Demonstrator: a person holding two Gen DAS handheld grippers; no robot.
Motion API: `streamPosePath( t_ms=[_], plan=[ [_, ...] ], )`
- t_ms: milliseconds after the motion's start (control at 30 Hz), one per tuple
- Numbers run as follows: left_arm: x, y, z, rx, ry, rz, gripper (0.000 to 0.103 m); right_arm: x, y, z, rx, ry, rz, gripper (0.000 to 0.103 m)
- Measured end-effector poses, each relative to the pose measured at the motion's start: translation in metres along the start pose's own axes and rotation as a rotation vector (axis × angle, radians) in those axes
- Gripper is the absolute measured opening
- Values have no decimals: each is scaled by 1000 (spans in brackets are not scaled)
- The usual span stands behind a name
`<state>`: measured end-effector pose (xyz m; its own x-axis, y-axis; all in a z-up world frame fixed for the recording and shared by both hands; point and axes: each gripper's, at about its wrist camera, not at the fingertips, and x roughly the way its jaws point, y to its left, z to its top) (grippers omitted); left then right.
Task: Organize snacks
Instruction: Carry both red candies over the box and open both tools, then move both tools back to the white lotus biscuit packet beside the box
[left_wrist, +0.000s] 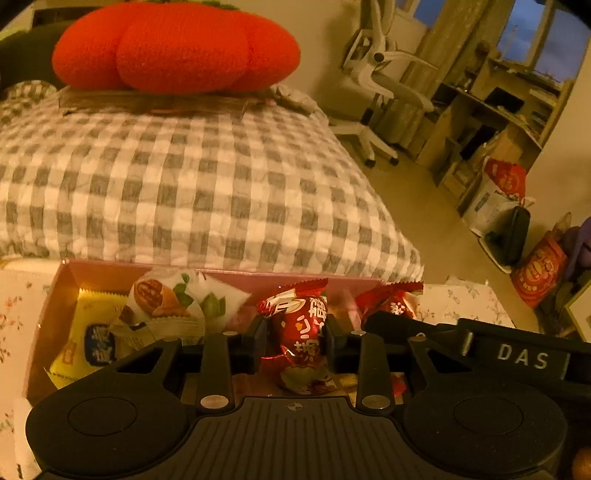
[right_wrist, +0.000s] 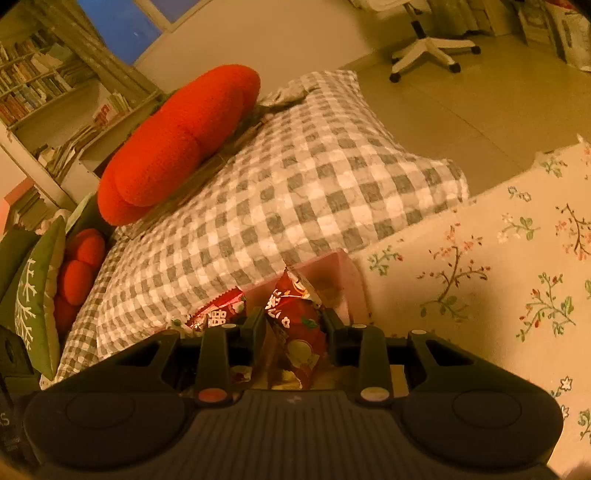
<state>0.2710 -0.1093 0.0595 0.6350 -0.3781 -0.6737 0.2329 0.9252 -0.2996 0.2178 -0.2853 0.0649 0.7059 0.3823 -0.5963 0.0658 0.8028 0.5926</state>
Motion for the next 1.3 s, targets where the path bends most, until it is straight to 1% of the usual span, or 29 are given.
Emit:
streamPosePath(
  t_ms=[67,100,133,167,200,300,433,600,667,733,800,867,933,1000,1067,1133,1233,1300],
  plan=[
    [-3,-1,0,8,-9,-1,35,-7,1,0,2,-14,15,35],
    [-6,-1,1,11,-9,-2,41,-8,2,1,-4,-21,20,37],
    [-11,0,1,13,-16,0,46,-12,3,2,-14,-29,14,41],
    [-16,2,3,12,-24,5,52,-15,4,3,-19,-37,10,41],
    [-20,3,5,8,-32,4,54,-16,4,5,-13,-39,12,41],
    [-38,5,10,-2,-52,-3,57,-22,7,7,2,-29,16,41],
    [-62,7,13,14,-43,37,57,-30,23,8,-69,-10,-21,41],
    [-94,20,11,-28,-11,95,57,-43,42,5,-112,32,-45,41],
    [-109,24,5,-24,6,126,57,-48,53,0,-136,68,-62,42],
    [-121,27,-3,-22,41,172,58,-54,65,-7,-167,96,-79,42],
    [-129,34,-14,-50,78,199,60,-60,77,-15,-184,128,-88,46],
    [-137,42,-29,-97,125,209,61,-64,87,-25,-181,168,-95,53],
    [-145,49,-43,-124,158,225,61,-66,95,-37,-176,229,-107,55],
    [-151,52,-57,-124,189,251,61,-67,99,-51,-172,283,-120,59],
    [-156,55,-73,-122,229,280,61,-66,102,-64,-172,329,-145,66],
    [-158,58,-83,-130,268,297,61,-66,105,-75,-183,360,-172,67],
    [-163,57,-92,-120,276,319,64,-67,107,-90,-190,402,-193,71],
    [-164,54,-95,-103,279,322,69,-67,108,-102,-199,436,-190,74]
  ],
)
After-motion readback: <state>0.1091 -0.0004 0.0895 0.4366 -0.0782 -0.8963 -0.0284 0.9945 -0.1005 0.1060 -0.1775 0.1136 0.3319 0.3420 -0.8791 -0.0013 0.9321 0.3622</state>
